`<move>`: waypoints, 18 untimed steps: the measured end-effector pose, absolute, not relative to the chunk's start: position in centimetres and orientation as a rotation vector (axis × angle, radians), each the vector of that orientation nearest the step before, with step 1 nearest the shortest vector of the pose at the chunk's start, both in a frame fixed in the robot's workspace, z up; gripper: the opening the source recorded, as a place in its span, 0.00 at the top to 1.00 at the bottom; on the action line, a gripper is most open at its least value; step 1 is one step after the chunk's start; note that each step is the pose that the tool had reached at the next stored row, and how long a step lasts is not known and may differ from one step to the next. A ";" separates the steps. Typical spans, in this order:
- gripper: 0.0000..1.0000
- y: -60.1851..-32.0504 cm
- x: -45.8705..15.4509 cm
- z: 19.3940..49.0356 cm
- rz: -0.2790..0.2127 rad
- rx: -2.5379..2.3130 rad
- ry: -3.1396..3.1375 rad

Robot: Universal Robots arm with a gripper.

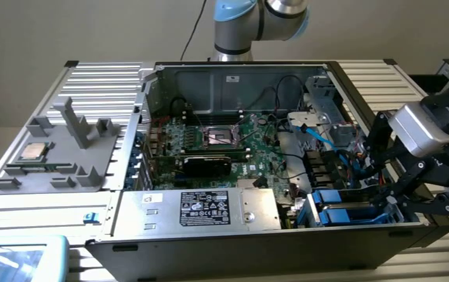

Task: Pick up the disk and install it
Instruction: 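Insert the first disk wire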

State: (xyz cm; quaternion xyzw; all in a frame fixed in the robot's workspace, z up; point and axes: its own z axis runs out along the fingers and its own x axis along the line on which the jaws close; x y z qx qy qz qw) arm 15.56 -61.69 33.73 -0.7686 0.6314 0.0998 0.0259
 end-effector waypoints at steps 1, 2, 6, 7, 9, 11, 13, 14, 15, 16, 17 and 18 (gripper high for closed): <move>0.58 -61.7 15.6 33.7 0.311 -2.376 1.951; 0.60 -61.7 15.6 33.7 0.315 -2.377 1.950; 0.79 -61.7 15.9 33.6 0.333 -2.381 1.950; 0.84 -61.7 15.9 33.6 0.338 -2.382 1.950; 0.84 -61.7 16.0 33.6 0.343 -2.383 1.950; 0.84 -61.7 16.0 33.7 0.344 -2.384 1.950; 0.84 -61.7 16.0 34.0 0.344 -2.385 1.949; 0.84 -61.6 16.0 34.1 0.341 -2.387 1.950; 0.84 -61.5 16.0 34.4 0.338 -2.390 1.953; 0.84 -61.4 16.0 34.5 0.332 -2.394 1.957; 0.84 -61.3 16.0 34.6 0.324 -2.399 1.962; 0.84 -61.1 16.0 34.7 0.313 -2.406 1.969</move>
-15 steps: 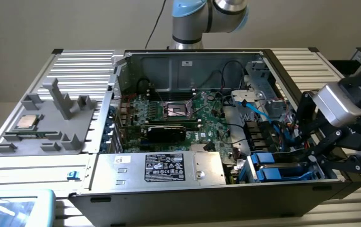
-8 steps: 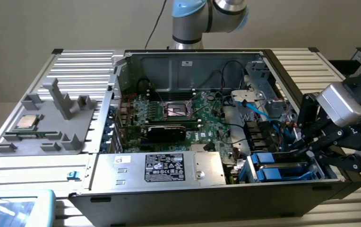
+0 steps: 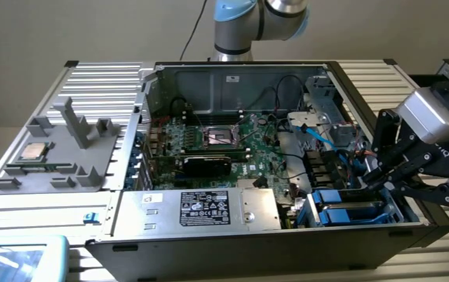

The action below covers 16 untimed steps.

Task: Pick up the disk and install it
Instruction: 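Insert the first disk wire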

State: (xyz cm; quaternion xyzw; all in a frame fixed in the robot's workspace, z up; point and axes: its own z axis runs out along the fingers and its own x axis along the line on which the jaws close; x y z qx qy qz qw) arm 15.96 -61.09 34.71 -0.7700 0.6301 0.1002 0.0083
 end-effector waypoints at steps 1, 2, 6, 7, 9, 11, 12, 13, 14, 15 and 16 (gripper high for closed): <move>0.84 -60.9 15.9 34.7 0.303 -2.413 1.977; 0.84 -60.8 15.9 34.8 0.293 -2.419 1.983; 0.84 -60.1 15.8 35.1 0.262 -2.439 2.004; 0.84 -59.9 15.8 35.2 0.253 -2.445 2.010; 0.84 -59.6 15.7 35.2 0.233 -2.456 2.023; 0.84 -59.2 15.6 35.3 0.214 -2.467 2.035; 0.84 -59.1 15.6 35.4 0.205 -2.473 2.041; 0.84 -58.9 15.6 35.4 0.196 -2.478 2.047; 0.84 -58.7 15.5 35.4 0.185 -2.485 2.054; 0.84 -58.6 15.5 35.5 0.174 -2.491 2.061; 0.84 -58.5 15.5 35.5 0.163 -2.497 2.067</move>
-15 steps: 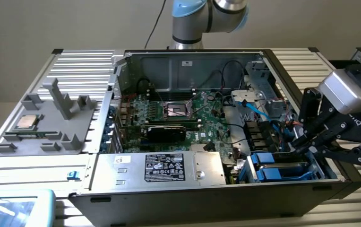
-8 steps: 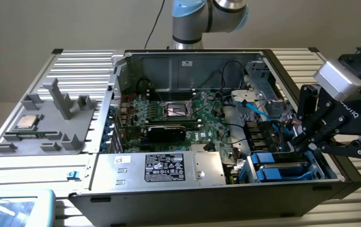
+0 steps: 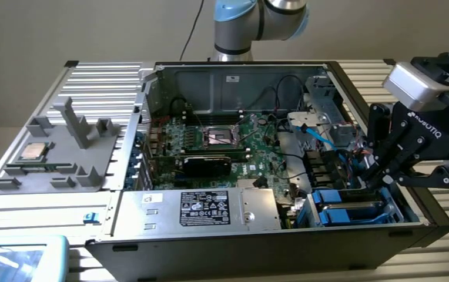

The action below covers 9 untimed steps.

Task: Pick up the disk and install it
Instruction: 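Insert the first disk wire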

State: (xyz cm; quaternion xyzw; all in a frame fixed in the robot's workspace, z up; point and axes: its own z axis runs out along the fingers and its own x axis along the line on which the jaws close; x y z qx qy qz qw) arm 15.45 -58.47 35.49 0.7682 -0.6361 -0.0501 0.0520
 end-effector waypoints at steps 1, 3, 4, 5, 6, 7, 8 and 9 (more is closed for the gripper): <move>0.84 -58.3 15.4 35.5 -0.142 2.330 -1.931; 0.84 -58.1 15.3 35.5 -0.124 2.319 -1.924; 0.84 -58.0 15.3 35.5 -0.116 2.314 -1.921; 0.84 -57.9 15.2 35.5 -0.109 2.309 -1.918; 0.84 -57.8 15.2 35.5 -0.102 2.305 -1.915; 0.84 -57.6 15.1 35.5 -0.096 2.300 -1.913; 0.84 -57.5 15.0 35.5 -0.090 2.297 -1.911; 0.84 -57.3 15.0 35.5 -0.084 2.293 -1.908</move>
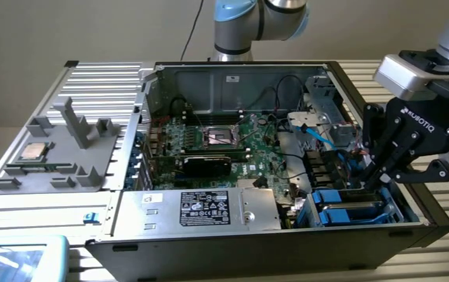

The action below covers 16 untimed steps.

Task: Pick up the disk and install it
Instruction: 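Insert the first disk wire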

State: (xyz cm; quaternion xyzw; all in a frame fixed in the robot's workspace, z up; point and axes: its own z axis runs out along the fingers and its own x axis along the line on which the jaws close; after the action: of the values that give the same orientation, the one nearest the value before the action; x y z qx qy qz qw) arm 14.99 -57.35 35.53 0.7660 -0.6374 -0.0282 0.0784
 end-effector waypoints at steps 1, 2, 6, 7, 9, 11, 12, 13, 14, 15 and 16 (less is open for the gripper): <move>0.84 -57.2 14.9 35.5 -0.080 2.290 -1.907; 0.84 -57.0 14.9 35.5 -0.076 2.288 -1.905; 0.84 -56.8 14.9 35.5 -0.072 2.285 -1.903; 0.84 -56.8 14.9 35.5 -0.072 2.285 -1.903; 0.84 -56.8 14.9 35.5 -0.072 2.285 -1.903; 0.84 -56.8 14.9 35.5 -0.072 2.285 -1.903; 0.84 -56.8 14.9 35.5 -0.072 2.285 -1.903; 0.84 -56.8 14.9 35.5 -0.072 2.285 -1.903; 0.84 -56.8 14.9 35.5 -0.071 2.284 -1.903; 0.84 -56.7 14.9 35.5 -0.070 2.283 -1.903; 0.84 -56.6 14.9 35.5 -0.070 2.283 -1.903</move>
State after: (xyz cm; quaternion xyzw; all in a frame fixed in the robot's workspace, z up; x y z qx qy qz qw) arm 14.85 -56.59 35.52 0.7653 -0.6377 -0.0234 0.0841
